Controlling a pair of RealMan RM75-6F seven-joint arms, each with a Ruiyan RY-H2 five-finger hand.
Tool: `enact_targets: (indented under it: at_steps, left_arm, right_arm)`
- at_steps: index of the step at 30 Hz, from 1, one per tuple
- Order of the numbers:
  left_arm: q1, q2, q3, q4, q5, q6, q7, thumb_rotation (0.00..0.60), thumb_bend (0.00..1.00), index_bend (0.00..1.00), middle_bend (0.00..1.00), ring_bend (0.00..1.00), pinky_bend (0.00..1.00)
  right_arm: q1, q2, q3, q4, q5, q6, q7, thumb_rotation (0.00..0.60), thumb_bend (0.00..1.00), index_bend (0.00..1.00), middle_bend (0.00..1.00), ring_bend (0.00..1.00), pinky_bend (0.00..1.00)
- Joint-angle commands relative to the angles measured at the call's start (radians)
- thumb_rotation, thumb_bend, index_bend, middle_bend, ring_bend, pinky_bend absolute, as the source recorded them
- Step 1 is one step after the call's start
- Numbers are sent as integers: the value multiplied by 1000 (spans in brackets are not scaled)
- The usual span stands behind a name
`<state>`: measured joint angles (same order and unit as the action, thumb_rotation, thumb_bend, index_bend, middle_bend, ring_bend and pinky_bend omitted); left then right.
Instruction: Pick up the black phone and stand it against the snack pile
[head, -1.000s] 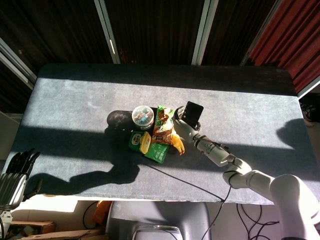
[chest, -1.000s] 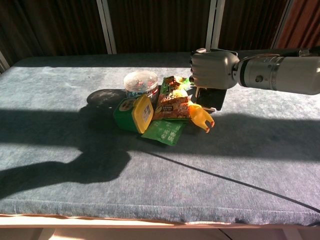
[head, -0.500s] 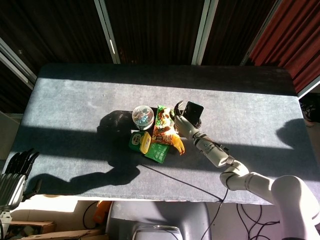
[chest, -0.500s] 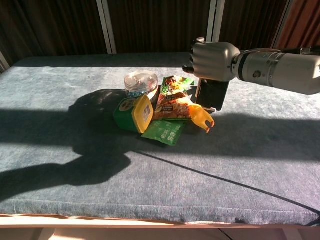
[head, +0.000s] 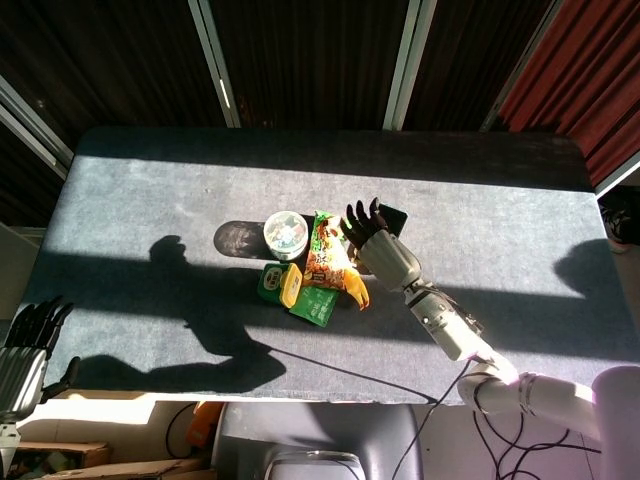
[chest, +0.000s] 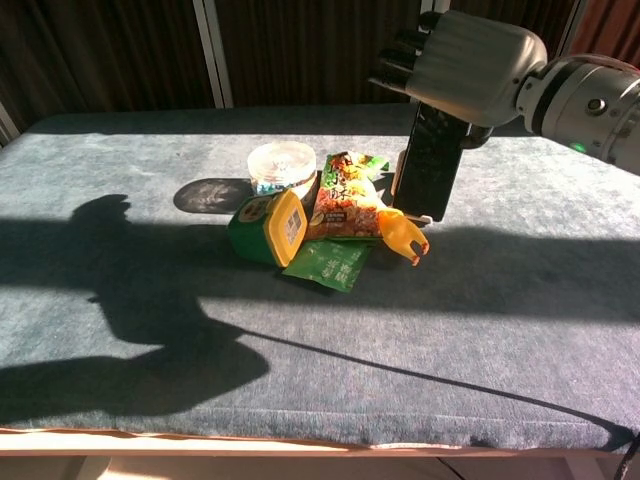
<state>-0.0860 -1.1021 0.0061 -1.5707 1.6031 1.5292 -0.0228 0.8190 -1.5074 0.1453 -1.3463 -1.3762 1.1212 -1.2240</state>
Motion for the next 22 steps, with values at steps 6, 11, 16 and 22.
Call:
enact_targets:
  at_steps: [6,11,16,22]
  left_arm:
    - [5,-10,-13,2,-9,18,7,600,396,0,0,0,0]
    - [11,-19,-13,1,-9,25,34,600,394,0,0,0,0]
    - [1,-29,-23,-9,-37,-2,70,600,395,0,0,0,0]
    - [-5,-36,-27,-16,-47,-15,96,600,396,0,0,0,0]
  right_arm:
    - [-485,162,-242,-238,-202,550,643,600,205,0,87,56,365]
    - [-610,163,-270,-135,-144,593,887,600,205,0,42,16,234]
    - [-628,192,-247,-94,-115,544,1008,600,205,0,30,0,165]
    - [-649,208,-215,-103,-107,532,1038,600,204,0,29,0,155]
